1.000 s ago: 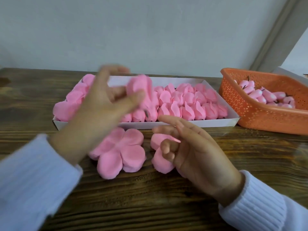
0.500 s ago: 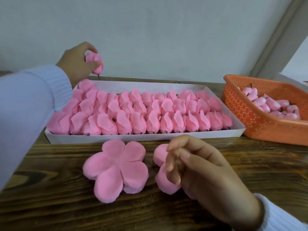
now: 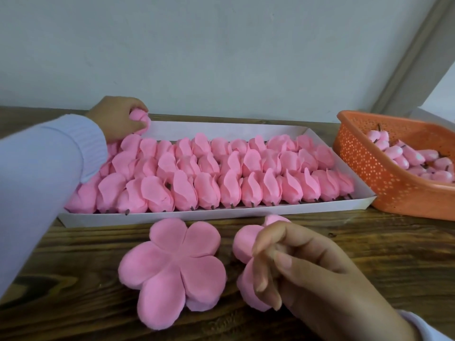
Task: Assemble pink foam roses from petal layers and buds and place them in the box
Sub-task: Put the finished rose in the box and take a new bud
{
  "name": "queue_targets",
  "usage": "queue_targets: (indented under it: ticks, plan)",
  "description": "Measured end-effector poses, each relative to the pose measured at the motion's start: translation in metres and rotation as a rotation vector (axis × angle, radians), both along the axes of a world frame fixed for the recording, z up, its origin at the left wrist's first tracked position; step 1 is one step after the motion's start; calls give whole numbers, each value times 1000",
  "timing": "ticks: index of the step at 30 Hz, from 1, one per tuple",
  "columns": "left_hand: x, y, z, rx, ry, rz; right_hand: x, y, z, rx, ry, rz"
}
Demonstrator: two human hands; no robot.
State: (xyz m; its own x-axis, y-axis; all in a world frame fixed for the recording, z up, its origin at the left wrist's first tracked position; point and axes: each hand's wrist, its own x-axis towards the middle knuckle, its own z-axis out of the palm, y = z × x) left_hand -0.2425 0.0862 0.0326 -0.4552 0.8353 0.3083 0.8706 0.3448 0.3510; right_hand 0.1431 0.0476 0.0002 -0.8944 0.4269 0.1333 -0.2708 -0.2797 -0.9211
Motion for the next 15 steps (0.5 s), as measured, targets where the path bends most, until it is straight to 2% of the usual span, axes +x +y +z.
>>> queue_targets:
  ticks: [9, 15]
  plan:
    - [-11, 5, -5, -278, 33, 91, 1, 1, 0, 32, -42, 27]
    - [-12, 10, -13, -315, 153, 126, 0, 1, 1, 43, -32, 64]
